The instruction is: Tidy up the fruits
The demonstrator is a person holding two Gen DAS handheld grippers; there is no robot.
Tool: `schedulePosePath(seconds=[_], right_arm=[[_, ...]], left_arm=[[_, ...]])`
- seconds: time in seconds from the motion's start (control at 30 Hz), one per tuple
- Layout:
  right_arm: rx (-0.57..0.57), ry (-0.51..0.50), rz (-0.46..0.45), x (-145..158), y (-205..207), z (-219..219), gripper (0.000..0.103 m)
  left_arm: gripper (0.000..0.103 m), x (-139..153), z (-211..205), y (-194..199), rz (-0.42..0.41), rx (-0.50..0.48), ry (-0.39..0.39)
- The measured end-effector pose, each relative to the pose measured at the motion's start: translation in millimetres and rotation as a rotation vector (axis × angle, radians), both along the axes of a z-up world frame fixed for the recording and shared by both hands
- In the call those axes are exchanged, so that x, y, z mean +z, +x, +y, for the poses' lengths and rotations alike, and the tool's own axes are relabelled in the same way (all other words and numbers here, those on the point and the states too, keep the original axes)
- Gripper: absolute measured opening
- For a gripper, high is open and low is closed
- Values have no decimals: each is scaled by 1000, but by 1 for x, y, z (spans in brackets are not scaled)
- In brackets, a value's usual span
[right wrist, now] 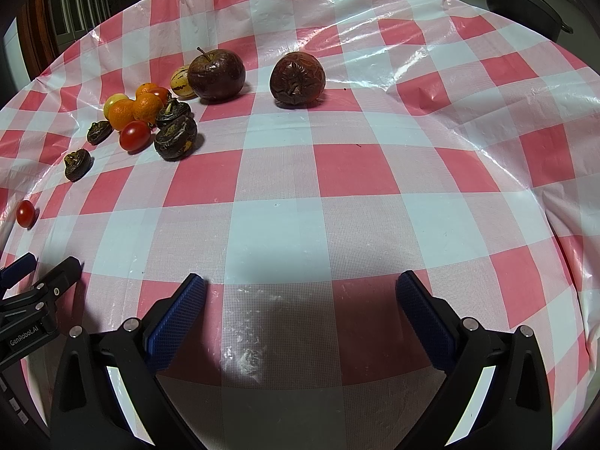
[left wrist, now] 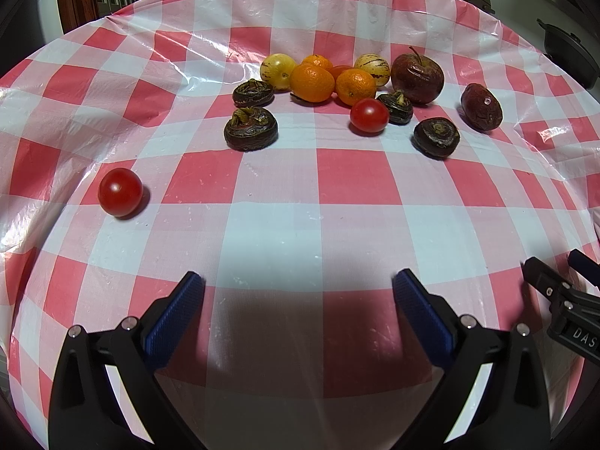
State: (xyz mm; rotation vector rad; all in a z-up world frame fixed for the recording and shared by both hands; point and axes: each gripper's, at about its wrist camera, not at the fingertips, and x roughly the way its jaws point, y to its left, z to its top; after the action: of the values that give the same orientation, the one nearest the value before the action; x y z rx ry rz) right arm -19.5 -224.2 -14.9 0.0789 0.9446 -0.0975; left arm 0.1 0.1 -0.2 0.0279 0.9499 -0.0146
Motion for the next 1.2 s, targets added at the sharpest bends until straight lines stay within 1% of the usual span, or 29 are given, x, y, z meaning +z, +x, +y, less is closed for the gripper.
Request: schedulePosePath(seconds=[0.83,0.97,1.0,1.1,1.17,1.2], right_arm=[[0,-1,1,6,0,3,99],[5,-1,4,7,0,3,99],[11,-1,7,7,0,2,99],[19,-2,9,7,1,2,99],[18,-3,10,7,4,2,99],[18,-4,9,7,3,2,99]], left_arm=[[102,0,0,0,0,0,0],[102,2,3,-1,40,-53,-4],[102,2,7,-4,38,-50,-10],[102,11,34,-12,-27,3,-68],[102,18,58,-11,-81,68,-31],[102,19,71,-5,-92,94,-27]])
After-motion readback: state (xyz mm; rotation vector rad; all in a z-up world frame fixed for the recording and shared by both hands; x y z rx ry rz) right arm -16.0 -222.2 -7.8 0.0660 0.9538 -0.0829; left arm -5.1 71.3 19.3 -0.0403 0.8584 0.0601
